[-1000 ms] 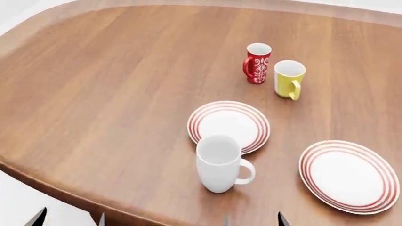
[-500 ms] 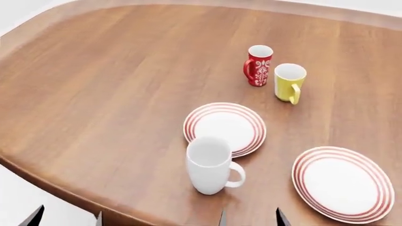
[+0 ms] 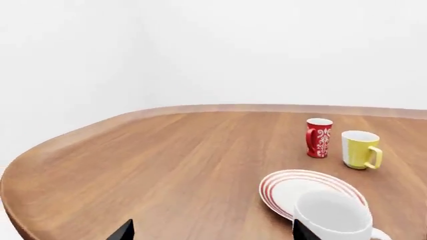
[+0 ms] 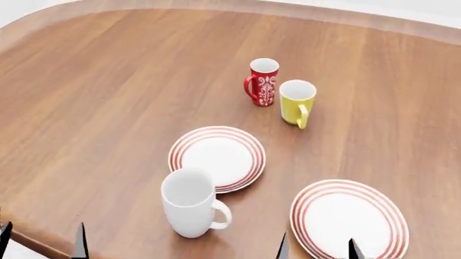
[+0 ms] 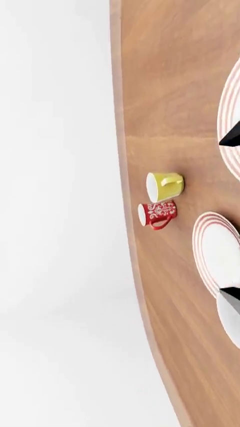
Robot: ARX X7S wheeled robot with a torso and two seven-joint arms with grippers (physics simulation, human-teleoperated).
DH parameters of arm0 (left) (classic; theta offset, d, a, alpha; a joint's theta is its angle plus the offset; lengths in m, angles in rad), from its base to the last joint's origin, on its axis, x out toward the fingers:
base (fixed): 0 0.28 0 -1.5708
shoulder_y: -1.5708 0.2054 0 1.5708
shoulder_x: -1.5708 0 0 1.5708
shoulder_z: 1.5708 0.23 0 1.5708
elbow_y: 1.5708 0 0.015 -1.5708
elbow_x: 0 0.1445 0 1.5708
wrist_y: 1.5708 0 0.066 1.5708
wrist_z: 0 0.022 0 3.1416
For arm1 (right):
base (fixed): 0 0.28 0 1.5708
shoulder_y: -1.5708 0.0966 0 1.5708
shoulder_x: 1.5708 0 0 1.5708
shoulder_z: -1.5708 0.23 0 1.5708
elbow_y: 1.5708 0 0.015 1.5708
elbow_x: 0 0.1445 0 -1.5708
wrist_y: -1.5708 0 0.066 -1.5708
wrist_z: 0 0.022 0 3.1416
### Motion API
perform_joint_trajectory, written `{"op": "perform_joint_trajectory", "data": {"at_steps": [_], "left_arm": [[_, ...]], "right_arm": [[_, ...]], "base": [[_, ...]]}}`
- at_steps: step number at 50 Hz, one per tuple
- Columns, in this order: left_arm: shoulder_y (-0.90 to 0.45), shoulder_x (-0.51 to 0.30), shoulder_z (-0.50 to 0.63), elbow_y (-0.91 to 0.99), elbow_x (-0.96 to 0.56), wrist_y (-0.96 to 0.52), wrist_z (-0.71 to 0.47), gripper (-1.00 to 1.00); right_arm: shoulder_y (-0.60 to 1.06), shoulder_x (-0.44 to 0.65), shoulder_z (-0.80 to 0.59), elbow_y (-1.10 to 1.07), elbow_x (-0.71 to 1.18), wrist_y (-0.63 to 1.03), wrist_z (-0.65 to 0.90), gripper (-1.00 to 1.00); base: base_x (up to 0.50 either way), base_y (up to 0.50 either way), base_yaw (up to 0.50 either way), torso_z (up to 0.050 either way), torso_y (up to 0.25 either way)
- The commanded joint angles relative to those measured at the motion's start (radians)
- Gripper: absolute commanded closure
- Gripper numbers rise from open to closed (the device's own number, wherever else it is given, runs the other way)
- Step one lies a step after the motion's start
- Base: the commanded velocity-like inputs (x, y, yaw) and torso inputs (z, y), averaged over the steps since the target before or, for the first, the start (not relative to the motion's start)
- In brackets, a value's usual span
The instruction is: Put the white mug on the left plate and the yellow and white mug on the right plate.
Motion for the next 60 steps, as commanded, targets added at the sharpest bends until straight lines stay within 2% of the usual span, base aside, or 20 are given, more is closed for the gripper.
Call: {"op": "perform_joint_trajectory", "data": {"at_steps": [1,30,56,60], "left_arm": [[-0.012,-0.009,-0.131,0.083,-0.060,-0.064,-0.016,-1.00],[0.001,-0.029,-0.095,0.095,-0.066,-0.059,-0.040,-1.00],[-0.002,-0.039,-0.087,0.089,-0.078,-0.049,-0.054,-1.00],[0.006,-0.047,-0.108,0.115,-0.090,-0.058,-0.064,-1.00]], "right_arm": [[-0.029,0.002,0.038,-0.057,-0.046,0.025,0.028,-1.00],[-0.046,0.019,0.026,-0.078,-0.057,0.003,0.060,-1.00],[-0.048,0.032,0.014,-0.074,-0.060,-0.026,0.076,-1.00],[-0.108,0.062,0.023,-0.126,-0.057,-0.011,0.078,-1.00]], "base": [[0.48,0.14,0.00,0.000,0.000],[0.48,0.14,0.00,0.000,0.000],[0.03,0.01,0.00,0.000,0.000],[0.00,0.00,0.00,0.000,0.000]]}}
